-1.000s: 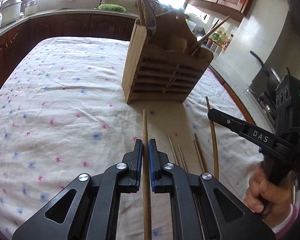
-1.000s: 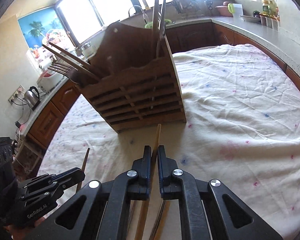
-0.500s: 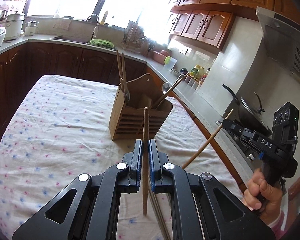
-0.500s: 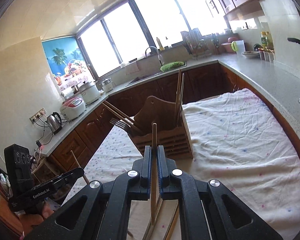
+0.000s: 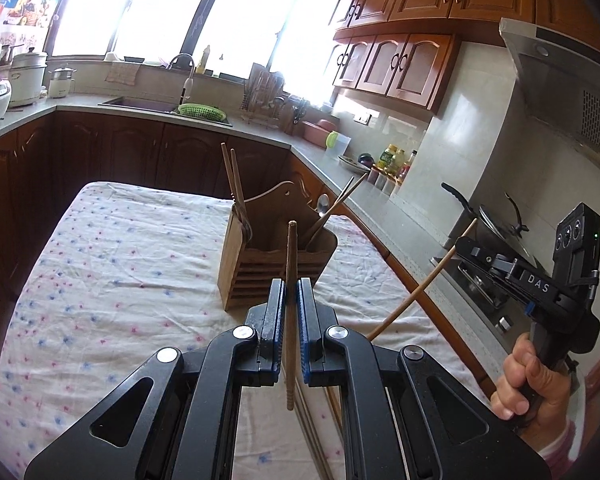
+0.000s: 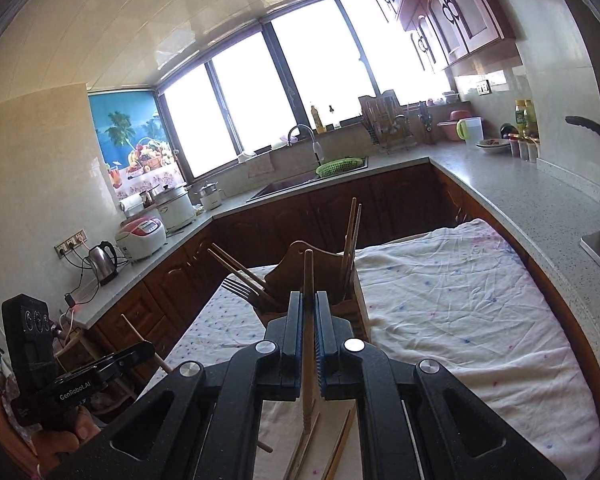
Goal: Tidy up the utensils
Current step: 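Lift both held chopsticks and carry them above the wooden holder, then lower both chopsticks into the holder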
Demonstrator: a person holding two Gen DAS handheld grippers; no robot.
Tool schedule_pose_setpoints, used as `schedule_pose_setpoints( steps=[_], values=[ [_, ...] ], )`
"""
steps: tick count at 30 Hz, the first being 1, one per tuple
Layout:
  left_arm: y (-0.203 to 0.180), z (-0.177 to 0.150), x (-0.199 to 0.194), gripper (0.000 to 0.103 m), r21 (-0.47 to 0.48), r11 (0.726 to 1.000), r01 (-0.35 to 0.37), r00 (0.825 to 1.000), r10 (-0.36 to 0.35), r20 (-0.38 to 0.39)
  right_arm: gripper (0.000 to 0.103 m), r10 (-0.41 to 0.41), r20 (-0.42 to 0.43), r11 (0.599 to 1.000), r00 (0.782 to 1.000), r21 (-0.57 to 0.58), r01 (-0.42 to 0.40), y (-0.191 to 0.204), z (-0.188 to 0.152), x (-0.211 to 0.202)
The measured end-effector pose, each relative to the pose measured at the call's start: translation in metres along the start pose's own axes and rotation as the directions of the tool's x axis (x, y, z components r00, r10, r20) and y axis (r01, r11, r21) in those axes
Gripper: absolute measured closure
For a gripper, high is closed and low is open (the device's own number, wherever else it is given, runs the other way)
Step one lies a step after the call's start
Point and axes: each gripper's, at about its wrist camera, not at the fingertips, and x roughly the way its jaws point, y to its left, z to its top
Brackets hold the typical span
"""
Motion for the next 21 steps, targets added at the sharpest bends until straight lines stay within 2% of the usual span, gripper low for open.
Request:
schedule_pose_setpoints(
  steps=[7,12,21],
  values=[
    [-0.007,0.017,0.000,0.098,0.022,1.000,-0.006,0.998,0.005,0.057,0.098,-0.012,0.031,1.000,0.999,0.005,0.012,-0.005,0.012,0.001],
    [-0.015,0.040,0.001,0.098,0.056,0.998,-0.008,0.994,0.002,0.107,0.098,-0.021,0.072,1.000,0.997,-0.002,0.021,-0.006,0.031,0.004],
    [-0.018,0.090,0.006,0.098,0.092,0.995,-0.048,0.974,0.026,0.226,0.098,-0.036,0.159,0.999,0.987,-0.017,0.040,-0.008,0.076,0.021]
  ],
)
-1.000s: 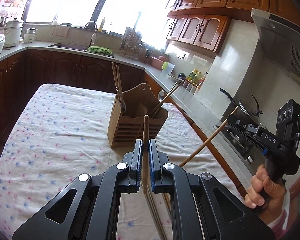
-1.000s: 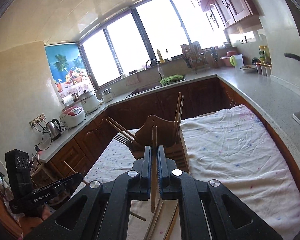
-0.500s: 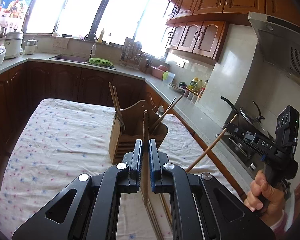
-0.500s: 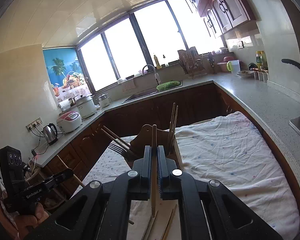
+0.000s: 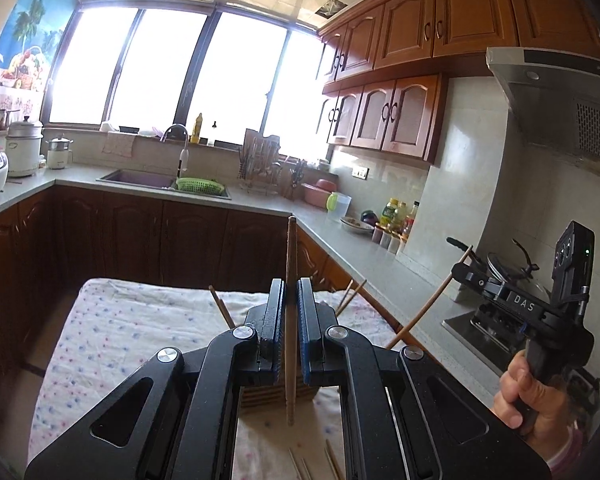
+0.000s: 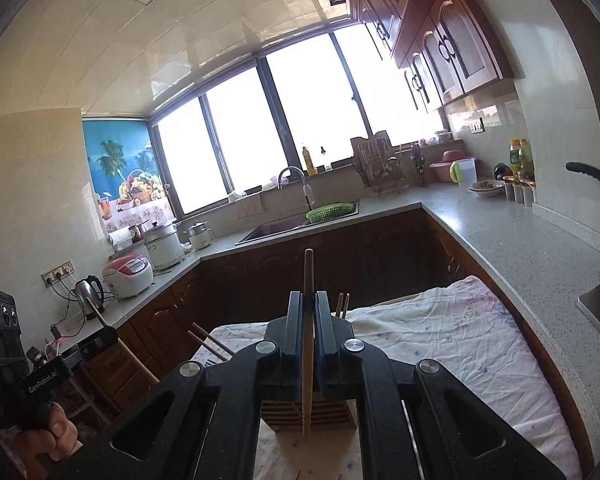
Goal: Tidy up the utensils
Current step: 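Lower both chopsticks into the holder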
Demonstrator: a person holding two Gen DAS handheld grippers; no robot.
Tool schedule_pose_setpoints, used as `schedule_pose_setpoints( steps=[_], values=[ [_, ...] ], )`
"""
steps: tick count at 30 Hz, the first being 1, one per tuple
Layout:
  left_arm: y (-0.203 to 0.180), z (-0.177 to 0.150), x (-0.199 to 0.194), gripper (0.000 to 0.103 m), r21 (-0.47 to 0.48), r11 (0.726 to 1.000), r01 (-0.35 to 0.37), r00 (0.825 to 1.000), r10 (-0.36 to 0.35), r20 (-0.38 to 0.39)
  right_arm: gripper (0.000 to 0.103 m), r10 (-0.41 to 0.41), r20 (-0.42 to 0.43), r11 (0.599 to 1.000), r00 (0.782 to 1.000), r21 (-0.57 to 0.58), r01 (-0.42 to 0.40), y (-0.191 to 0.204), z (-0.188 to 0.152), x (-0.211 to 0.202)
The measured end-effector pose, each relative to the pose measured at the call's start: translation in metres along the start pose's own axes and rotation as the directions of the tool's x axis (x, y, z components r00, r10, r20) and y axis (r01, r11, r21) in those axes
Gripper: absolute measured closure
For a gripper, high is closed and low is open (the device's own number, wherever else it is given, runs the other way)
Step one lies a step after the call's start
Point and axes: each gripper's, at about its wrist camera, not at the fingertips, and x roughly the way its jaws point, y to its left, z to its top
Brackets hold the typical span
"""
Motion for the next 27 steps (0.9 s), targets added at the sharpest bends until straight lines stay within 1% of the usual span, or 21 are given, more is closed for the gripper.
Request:
schedule_pose_setpoints(
  steps=[6,9,11,13,15,19,23,27],
  values=[
    [0.009,0.024,0.026,0.098,-0.013,0.999,-0.039,0.997,0.040,0.059,0.098,-0.015,0.043,1.000,0.999,-0.003,0.015,0.000,0.021,0.027],
    [0.013,0.030,0.044,0.098,-0.025,0.998,-0.055,0.996,0.057,0.073,0.098,-0.030,0.044,0.999,0.999,-0.009,0.031,0.000,0.020,0.045],
    [0.016,0.029,0.056,0.098,-0.026,0.997,-0.079,0.993,0.081,0.082,0.098,-0.038,0.034,0.999,0.999,-0.015,0.039,0.000,0.016,0.056],
    [0.019,0.023,0.069,0.098,-0.027,0.995,-0.100,0.992,0.102,0.079,0.098,-0.050,0.025,0.998,0.998,-0.024,0.051,-0.001,0.010,0.067],
    [0.023,0.013,0.081,0.098,-0.035,0.994,-0.106,0.992,0.109,0.070,0.098,-0.057,0.010,0.998,0.998,-0.022,0.058,-0.003,0.001,0.076],
    [0.029,-0.013,0.097,0.098,-0.037,0.996,-0.086,0.995,0.088,0.046,0.098,-0.066,-0.029,0.998,0.997,-0.007,0.066,-0.012,-0.021,0.092],
    [0.031,-0.039,0.108,0.098,-0.029,0.996,-0.087,0.996,0.087,-0.019,0.098,-0.072,-0.082,0.997,0.994,0.001,0.073,-0.020,-0.040,0.103],
    [0.031,-0.059,0.116,0.098,-0.028,0.996,-0.089,0.993,0.087,-0.080,0.098,-0.071,-0.134,0.997,0.988,0.012,0.073,-0.027,-0.053,0.111]
  ],
)
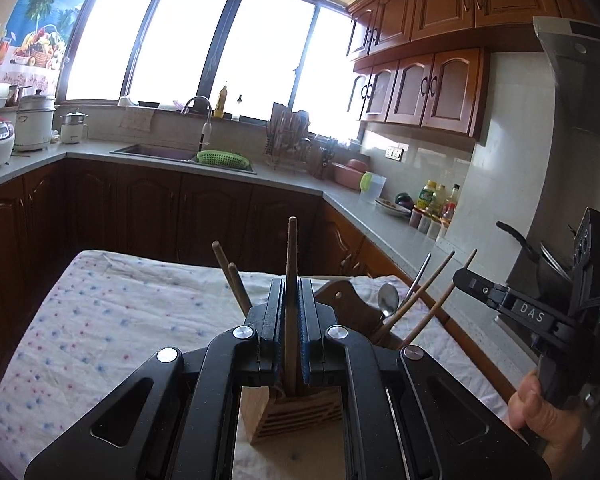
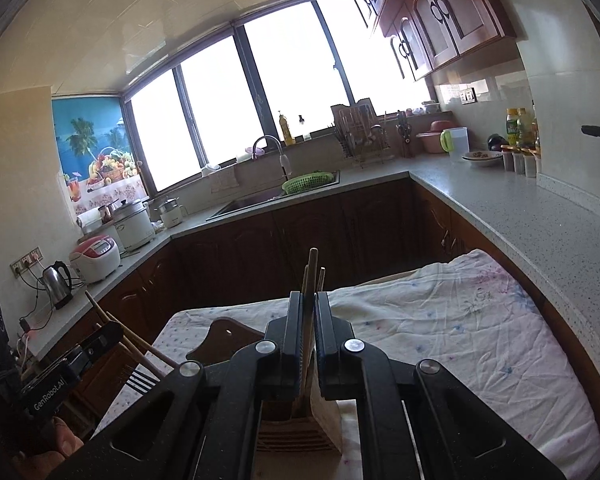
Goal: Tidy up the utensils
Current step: 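Lower both chopsticks into the holder, then open both tools to release the chopsticks in the holder, then move both open tools back down to the remaining chopsticks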
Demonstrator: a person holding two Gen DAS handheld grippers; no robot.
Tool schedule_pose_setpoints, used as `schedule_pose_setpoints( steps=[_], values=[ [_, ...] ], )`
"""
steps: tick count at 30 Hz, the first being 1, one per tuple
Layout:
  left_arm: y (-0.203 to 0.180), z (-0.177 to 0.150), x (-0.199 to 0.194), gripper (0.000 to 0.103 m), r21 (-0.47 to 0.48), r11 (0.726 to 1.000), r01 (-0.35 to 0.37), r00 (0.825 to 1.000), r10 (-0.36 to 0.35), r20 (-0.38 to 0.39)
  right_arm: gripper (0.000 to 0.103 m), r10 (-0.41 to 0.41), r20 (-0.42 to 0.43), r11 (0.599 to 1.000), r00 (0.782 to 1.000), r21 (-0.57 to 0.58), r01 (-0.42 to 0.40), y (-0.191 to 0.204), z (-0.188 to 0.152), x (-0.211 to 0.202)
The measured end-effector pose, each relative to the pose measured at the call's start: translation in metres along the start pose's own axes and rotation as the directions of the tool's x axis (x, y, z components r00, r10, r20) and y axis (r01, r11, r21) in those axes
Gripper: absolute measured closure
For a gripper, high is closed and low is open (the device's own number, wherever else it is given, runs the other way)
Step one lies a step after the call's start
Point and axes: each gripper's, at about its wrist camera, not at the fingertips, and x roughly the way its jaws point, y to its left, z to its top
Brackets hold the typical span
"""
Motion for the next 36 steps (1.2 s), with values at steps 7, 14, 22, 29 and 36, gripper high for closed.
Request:
schedule_pose_setpoints(
  steps=[7,14,22,29,36],
  values=[
    [0.004,-0.007,0.003,0.097,-0.003,1.000,-0.007,1.000,0.007,-0.025,0.097,0.002,-0.024,1.000,1.000,-0.001,-0.002,0.003,-0.006,0.002],
    [0.002,-0.006,0.004,0.097,0.005,1.000,-0.012,0.999,0.012,-0.037,0.097,0.006,-0.035,1.000,0.999,0.014,-0.005,0.002,-0.004,0.003],
    [0.001,0.000,-0.015,0.056,-0.020,1.000,0.012,0.999,-0.013,-0.045,0.058,0.041,0.011,0.997,0.999,0.072,-0.042,-0.007,0.003,-0.019],
    [0.002,0.001,-0.071,0.014,-0.060,0.998,-0.008,0.999,0.011,0.047,0.003,0.075,0.131,0.991,0.989,0.099,-0.089,-0.006,0.005,-0.078],
    [0.005,-0.026,-0.111,0.011,-0.098,0.995,-0.035,0.999,0.038,0.028,0.000,0.079,0.162,0.994,0.984,0.066,-0.090,0.001,-0.018,-0.134]
  ],
)
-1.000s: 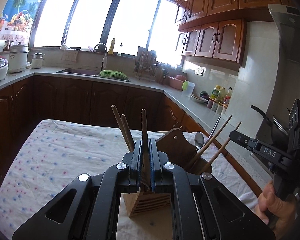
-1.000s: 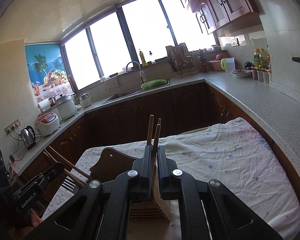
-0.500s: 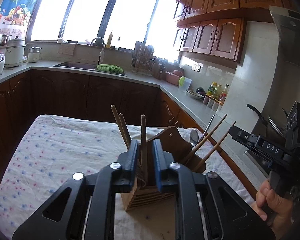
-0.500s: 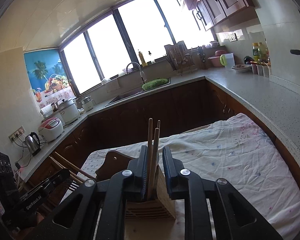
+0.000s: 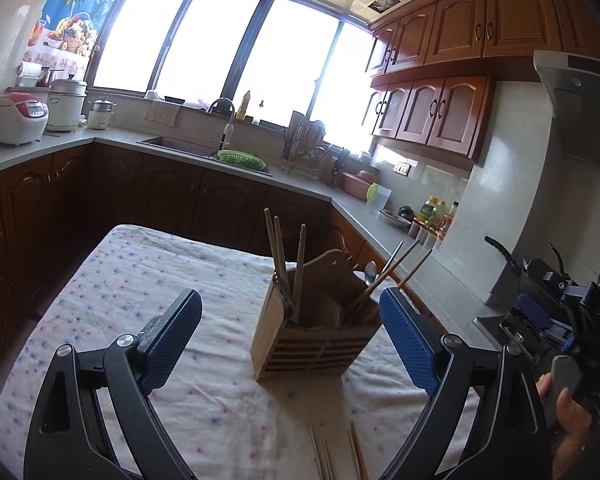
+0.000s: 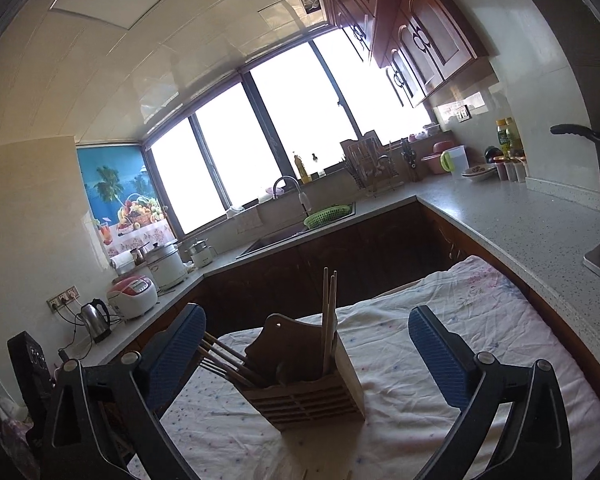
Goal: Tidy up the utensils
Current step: 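Move both open tools back down to the remaining chopsticks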
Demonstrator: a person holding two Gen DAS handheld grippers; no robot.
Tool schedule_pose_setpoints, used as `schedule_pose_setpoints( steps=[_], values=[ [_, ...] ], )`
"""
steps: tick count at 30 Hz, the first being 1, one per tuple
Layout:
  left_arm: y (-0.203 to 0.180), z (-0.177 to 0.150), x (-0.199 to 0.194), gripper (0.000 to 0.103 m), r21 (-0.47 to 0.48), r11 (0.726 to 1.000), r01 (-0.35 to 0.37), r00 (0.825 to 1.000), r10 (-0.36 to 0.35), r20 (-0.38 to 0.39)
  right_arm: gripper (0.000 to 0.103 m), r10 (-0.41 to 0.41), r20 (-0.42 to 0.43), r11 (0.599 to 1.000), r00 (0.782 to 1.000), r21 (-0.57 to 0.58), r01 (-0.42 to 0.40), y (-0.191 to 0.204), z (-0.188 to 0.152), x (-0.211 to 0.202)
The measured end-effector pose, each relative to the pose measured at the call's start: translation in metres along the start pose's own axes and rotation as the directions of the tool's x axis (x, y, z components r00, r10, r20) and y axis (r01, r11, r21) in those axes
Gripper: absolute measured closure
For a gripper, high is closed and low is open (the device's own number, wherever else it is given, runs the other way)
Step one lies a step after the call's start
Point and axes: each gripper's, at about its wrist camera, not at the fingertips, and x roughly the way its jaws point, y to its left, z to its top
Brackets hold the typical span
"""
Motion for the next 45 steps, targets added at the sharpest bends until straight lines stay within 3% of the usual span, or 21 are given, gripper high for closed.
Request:
schedule_pose_setpoints(
  steps=[6,16,28,32,36,40,44,45],
  values=[
    [-0.002,-0.041,-0.022,0.010,0.030,0.999,-0.020,0.998,0.021,-0.058,0.000,-0.042,-0.052,0.998,0.998,-0.040,0.040,0.000,-0.034,-0.032],
    [-0.002,-0.097,-0.039,0.011,0.042,0.999,-0.015,0.986,0.022,-0.168,0.000,-0.089,-0.160,0.996,0.983,-0.007,0.089,-0.021,-0.089,-0.061],
    [-0.006,-0.132,-0.029,0.011,0.082,0.996,-0.033,0.961,0.054,-0.271,0.000,-0.127,-0.225,0.990,0.966,0.032,0.138,-0.042,-0.119,-0.069],
    [-0.014,-0.139,-0.013,0.011,0.128,0.990,-0.052,0.940,0.092,-0.330,0.000,-0.135,-0.230,0.988,0.964,0.045,0.149,-0.046,-0.121,-0.069],
    [-0.025,-0.148,0.012,0.013,0.177,0.983,-0.047,0.907,0.117,-0.405,0.000,-0.140,-0.238,0.986,0.961,0.058,0.158,-0.051,-0.123,-0.069],
    [-0.034,-0.155,0.038,0.026,0.182,0.983,-0.020,0.873,0.106,-0.477,0.000,-0.144,-0.251,0.984,0.957,0.066,0.166,-0.054,-0.125,-0.068],
    [-0.044,-0.163,0.060,0.034,0.217,0.976,-0.017,0.854,0.127,-0.504,0.000,-0.148,-0.257,0.983,0.955,0.065,0.170,-0.057,-0.125,-0.067],
    [-0.046,-0.166,0.066,0.045,0.227,0.974,-0.019,0.846,0.137,-0.516,0.000,-0.148,-0.258,0.983,0.955,0.068,0.171,-0.058,-0.125,-0.066]
  ],
)
